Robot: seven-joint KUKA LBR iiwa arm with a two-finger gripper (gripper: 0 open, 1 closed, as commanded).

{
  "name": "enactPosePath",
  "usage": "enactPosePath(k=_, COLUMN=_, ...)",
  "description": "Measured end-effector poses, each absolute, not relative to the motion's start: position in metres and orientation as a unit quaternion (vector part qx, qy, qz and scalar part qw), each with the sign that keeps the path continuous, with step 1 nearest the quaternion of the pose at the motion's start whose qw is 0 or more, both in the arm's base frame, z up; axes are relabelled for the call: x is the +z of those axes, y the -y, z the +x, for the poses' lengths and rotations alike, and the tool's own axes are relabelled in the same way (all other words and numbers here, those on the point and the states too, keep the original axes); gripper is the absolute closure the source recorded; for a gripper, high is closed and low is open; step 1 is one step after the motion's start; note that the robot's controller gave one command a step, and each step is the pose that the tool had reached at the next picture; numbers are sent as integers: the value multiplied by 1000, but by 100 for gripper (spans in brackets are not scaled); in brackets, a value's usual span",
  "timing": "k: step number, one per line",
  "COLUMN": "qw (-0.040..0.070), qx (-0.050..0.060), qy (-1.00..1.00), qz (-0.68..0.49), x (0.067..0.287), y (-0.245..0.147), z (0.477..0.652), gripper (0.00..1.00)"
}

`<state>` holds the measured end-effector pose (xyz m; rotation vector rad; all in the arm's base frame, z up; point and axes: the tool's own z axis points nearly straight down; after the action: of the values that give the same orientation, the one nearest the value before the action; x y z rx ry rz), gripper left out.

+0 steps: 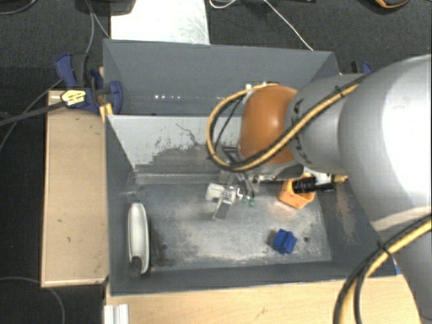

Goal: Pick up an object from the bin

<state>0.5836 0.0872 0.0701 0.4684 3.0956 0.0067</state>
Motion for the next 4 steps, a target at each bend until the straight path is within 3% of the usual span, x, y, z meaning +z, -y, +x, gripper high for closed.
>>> enactPosePath(k=1, qw=-4, qx=0, qy=-959, qz=284, x=71, y=-90, z=578, gripper=100)
enactPosePath(k=4, qw=-5, qx=0, qy=-959, qz=283, x=83, y=-89, z=577, gripper=100)
